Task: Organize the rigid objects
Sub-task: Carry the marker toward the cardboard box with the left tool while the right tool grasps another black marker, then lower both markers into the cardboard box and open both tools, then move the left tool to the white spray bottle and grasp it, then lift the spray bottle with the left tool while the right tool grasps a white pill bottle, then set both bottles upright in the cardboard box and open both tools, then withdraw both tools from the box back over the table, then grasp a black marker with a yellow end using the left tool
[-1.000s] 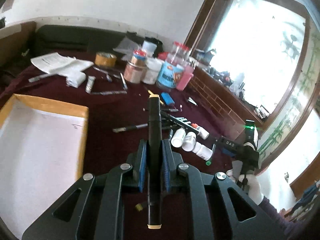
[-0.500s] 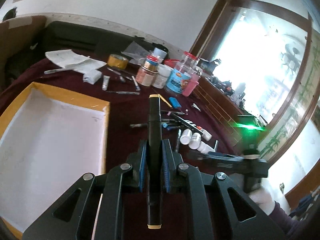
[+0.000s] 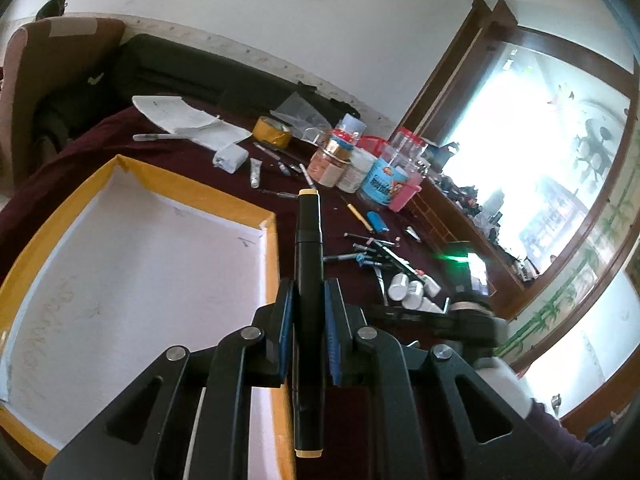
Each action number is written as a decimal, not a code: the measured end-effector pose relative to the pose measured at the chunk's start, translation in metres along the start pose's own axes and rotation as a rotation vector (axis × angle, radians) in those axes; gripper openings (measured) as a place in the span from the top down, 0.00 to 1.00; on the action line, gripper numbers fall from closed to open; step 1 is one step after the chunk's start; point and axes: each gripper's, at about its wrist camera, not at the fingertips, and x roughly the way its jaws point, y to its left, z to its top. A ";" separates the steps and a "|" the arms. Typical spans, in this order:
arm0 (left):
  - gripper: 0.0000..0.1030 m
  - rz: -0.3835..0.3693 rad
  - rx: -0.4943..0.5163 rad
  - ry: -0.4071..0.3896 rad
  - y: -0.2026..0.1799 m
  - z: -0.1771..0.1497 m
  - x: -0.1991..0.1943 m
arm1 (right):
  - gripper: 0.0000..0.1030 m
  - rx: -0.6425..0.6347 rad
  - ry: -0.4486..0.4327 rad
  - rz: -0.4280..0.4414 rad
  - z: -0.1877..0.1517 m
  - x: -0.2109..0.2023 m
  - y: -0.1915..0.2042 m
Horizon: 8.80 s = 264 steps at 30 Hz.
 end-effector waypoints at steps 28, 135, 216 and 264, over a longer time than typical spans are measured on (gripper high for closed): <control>0.88 0.118 -0.113 0.262 0.071 0.049 0.112 | 0.87 -0.072 0.040 0.430 0.030 -0.027 0.143; 0.74 -0.089 0.077 0.121 -0.075 -0.009 0.067 | 0.04 0.241 -0.298 0.106 0.018 -0.045 -0.161; 0.27 -0.027 0.171 0.181 -0.077 0.015 0.073 | 0.07 0.128 -0.356 0.171 0.022 -0.079 -0.065; 0.88 0.131 0.441 0.376 -0.124 -0.072 0.173 | 0.08 0.459 -0.332 0.113 -0.027 -0.035 -0.253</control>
